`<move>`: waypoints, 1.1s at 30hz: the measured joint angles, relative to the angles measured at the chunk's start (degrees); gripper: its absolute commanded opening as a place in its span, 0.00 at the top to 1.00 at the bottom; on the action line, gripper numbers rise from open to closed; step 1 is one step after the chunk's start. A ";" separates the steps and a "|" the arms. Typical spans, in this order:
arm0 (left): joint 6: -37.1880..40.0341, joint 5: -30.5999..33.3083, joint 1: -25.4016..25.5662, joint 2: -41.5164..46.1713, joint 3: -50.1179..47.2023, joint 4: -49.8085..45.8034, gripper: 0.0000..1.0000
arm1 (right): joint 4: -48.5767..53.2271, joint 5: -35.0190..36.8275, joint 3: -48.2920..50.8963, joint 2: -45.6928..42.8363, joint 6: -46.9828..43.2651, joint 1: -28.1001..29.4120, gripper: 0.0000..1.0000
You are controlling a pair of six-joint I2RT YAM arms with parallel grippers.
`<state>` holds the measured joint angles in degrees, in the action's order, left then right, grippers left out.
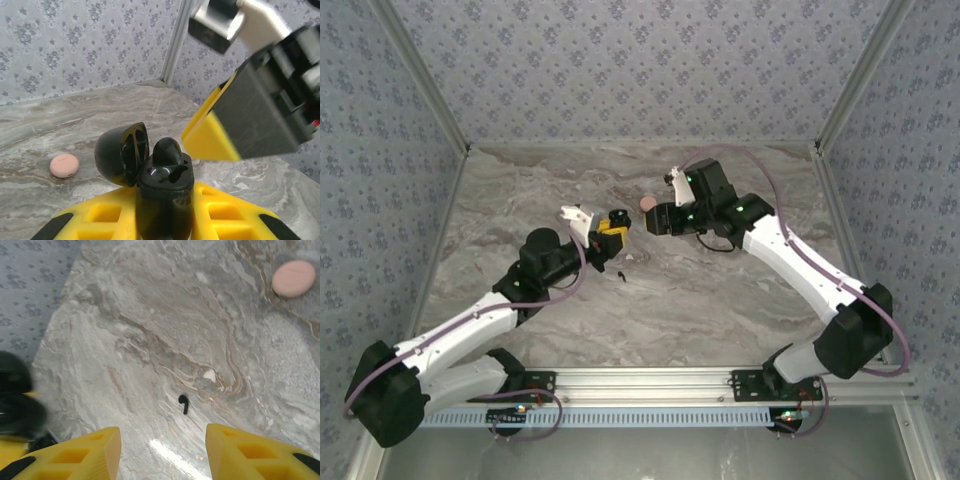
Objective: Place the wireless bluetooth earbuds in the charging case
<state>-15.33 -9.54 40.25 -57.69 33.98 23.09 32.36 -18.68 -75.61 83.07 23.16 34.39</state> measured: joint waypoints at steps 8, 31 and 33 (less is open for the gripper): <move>1.92 3.61 0.00 6.05 0.00 -6.03 0.76 | -0.35 0.33 2.58 7.45 1.22 2.10 0.53; 2.47 9.07 0.00 14.12 -3.06 -13.07 0.76 | -2.54 3.96 -3.78 29.00 2.54 11.45 0.70; 2.47 9.22 0.00 14.51 -3.45 -13.14 0.76 | -2.36 4.24 -4.39 29.81 2.51 11.80 0.70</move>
<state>-12.86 -0.32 40.25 -43.18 30.52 9.96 30.00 -14.44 -80.01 112.88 25.67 46.19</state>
